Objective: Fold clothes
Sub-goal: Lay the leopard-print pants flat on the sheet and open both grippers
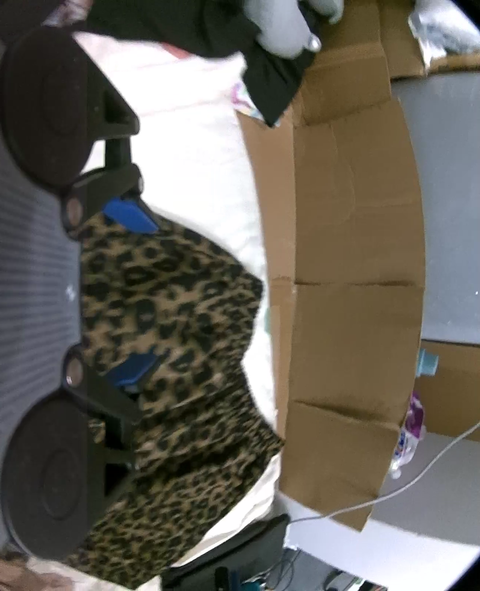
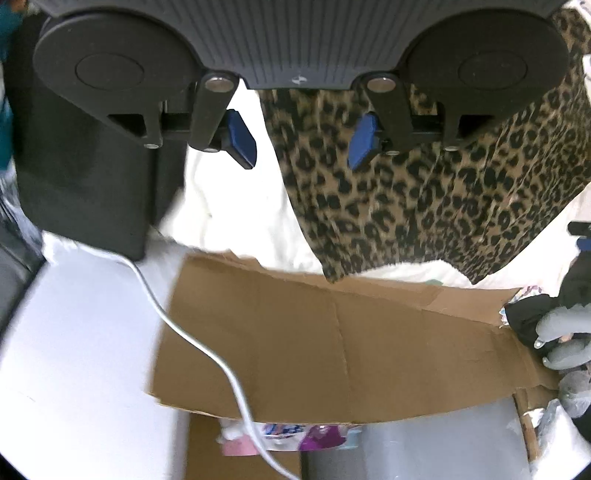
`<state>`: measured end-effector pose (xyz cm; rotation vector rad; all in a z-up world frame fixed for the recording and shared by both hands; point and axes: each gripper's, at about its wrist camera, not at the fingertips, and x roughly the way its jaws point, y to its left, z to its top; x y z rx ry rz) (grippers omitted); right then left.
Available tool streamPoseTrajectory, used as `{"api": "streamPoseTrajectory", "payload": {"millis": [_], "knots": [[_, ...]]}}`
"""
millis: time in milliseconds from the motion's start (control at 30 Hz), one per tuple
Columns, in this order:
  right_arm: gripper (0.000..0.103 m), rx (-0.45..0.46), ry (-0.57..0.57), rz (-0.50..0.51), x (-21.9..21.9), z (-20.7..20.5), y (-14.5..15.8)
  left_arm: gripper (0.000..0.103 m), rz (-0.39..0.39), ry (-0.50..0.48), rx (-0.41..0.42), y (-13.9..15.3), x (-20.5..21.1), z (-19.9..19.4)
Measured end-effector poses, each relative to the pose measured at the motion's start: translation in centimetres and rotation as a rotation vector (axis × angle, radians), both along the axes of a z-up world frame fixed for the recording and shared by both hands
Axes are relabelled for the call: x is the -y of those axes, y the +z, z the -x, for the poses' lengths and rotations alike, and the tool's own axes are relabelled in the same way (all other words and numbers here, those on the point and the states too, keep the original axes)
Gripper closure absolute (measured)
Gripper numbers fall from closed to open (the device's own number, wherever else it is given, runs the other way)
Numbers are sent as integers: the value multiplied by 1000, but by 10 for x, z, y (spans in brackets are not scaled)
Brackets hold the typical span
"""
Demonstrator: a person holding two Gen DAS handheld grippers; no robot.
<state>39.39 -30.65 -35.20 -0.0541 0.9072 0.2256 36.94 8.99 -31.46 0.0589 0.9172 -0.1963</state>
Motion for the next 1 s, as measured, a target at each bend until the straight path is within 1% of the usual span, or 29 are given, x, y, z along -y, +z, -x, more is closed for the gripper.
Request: {"api": "streamPoseTrajectory", "payload": {"millis": [100,167,267,367,467,567,700,733,800,833,867,900,933,1000], "knots": [[38,-4,-17,1,16,36,3,27,5,24,2,4,-8,34],[38,-10,-26,15,27,59,-1,27,1,48,7,5,-16,55],[38,-20,-48,17,42,88,-16,27,9,100,16,1,-32,78],[38,-29,-98,10,55,111,-41,27,20,168,20,-8,-47,93],[38,-71,-173,-8,67,121,-67,27,21,238,9,-21,-61,105],[38,-99,-211,-21,75,120,-85,27,25,300,-9,-35,-74,115],[40,-136,-236,-58,84,115,-103,28,-5,318,-43,-55,-85,122],[43,-145,-244,-72,86,114,-107,28,-12,314,-47,-59,-87,124],[63,-145,-252,-84,87,114,-109,30,-37,307,-55,-66,-90,125],[68,-142,-253,-82,87,114,-108,31,-51,297,-57,-68,-91,125],[81,-139,-251,-74,86,114,-106,31,-64,290,-56,-69,-92,125],[91,-135,-253,-65,86,114,-105,31,-79,281,-50,-69,-93,125],[97,-129,-261,-58,88,114,-103,31,-90,272,-40,-67,-94,125],[98,-126,-287,-62,93,112,-102,31,-100,257,-23,-64,-97,124]]}}
